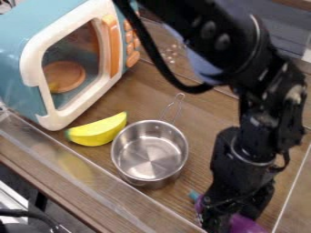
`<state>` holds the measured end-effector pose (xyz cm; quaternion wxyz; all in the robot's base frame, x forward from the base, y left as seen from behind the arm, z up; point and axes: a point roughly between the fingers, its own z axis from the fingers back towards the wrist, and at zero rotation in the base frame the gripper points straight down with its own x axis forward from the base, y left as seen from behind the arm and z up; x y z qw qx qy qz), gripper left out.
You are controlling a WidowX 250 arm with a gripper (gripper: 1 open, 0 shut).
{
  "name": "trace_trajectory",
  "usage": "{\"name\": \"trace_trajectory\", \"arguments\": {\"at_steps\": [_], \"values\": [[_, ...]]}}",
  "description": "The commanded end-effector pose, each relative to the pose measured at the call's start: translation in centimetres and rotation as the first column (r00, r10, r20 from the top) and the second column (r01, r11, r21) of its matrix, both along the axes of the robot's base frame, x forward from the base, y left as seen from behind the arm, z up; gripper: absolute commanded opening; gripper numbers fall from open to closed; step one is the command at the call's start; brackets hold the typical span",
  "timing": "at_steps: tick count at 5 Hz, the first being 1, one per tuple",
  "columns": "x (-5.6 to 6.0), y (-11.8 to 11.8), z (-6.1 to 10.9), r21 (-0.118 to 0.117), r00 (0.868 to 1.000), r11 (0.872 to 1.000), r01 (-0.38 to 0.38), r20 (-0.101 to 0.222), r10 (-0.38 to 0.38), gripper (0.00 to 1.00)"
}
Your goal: Put the eggplant in the silver pot
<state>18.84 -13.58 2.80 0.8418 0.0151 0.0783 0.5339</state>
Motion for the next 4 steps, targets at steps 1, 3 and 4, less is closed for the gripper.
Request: {"name": "trace_trajectory", "arguments": {"at_steps": [1, 3, 4], "values": [[-0.6, -0.9, 0.7, -0.013, 1.000, 1.000, -0.011, 0.014, 0.012, 0.00], [-0.3, 0.6, 4.1, -0.006, 0.992, 0.992, 0.127, -0.015, -0.127, 0.00], [0.3, 1.4, 9.1, -0.041, 0.947, 0.947, 0.319, -0.027, -0.320, 0.00]]}}
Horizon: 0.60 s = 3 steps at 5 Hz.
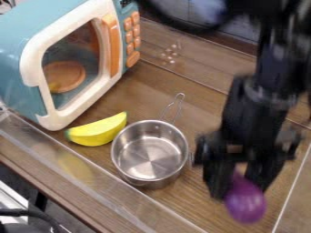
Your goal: Put the eggplant in the silver pot
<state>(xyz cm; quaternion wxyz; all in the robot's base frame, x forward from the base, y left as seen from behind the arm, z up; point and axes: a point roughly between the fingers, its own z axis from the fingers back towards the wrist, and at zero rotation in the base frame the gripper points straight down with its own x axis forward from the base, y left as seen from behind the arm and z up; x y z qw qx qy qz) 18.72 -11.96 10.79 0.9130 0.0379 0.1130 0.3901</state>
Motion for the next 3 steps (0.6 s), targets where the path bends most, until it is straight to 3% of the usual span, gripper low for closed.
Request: {"name": "trace_trajectory", "arguments": {"at_steps": [1, 2, 3], "values": [[1.2, 4.0, 5.5, -0.048, 0.968, 0.967, 0.250, 0.041, -0.248, 0.00], [1.9, 9.0, 6.0, -0.041, 0.979, 0.979, 0.198, 0.064, -0.195, 0.00], [2.3, 12.1, 3.8, -0.053, 0.963, 0.965, 0.255, 0.105, -0.249, 0.00]]}}
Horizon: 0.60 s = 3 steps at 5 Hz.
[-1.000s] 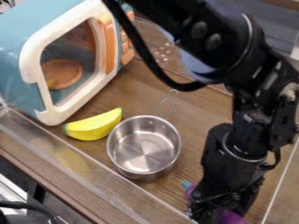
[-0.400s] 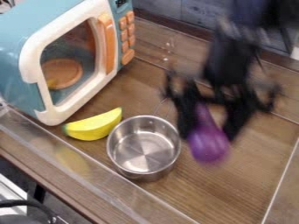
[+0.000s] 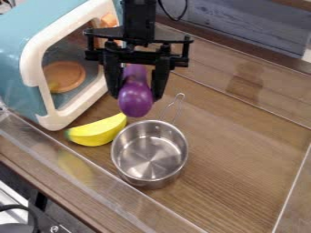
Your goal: Put the eggplant in the silver pot
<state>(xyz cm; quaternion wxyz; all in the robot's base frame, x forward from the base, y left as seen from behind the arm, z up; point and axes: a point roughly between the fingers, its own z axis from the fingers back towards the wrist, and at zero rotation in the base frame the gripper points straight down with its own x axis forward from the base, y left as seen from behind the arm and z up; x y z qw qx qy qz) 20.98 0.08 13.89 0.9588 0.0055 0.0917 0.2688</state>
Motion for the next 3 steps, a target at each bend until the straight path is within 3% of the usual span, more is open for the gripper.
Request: {"name": "trace_trajectory", "arguments": {"at_steps": [1, 3], "values": [[0.2, -0.6, -0.6, 0.004, 0.994, 0.995, 0.102, 0.029, -0.102, 0.00], [0.8, -2.8, -2.8, 0.014, 0.956, 0.956, 0.292, 0.029, -0.292, 0.00]]}}
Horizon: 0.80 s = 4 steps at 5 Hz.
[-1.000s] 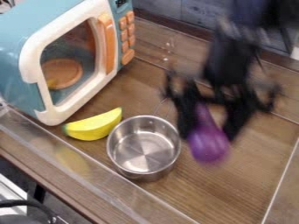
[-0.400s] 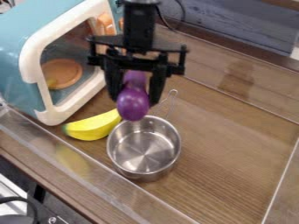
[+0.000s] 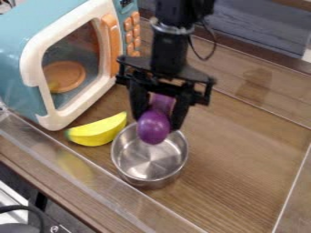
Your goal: Put the eggplant in the silver pot
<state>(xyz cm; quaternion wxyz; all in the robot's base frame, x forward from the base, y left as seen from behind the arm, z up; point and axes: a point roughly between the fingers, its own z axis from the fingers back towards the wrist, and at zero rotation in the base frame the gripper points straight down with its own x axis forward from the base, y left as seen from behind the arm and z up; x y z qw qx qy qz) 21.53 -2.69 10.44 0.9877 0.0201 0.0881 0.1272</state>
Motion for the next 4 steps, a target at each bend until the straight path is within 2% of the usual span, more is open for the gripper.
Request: {"name": "trace_trajectory", "arguments": {"at_steps": [1, 2, 4], "values": [[0.5, 0.3, 1.2, 0.002, 0.999, 0.999, -0.040, 0.028, 0.040, 1.00], [1.1, 0.4, 2.0, -0.009, 0.996, 0.997, -0.082, 0.027, 0.083, 1.00], [2.2, 1.4, 3.1, -0.072, 0.998, 0.997, 0.000, 0.061, 0.004, 1.00]]}}
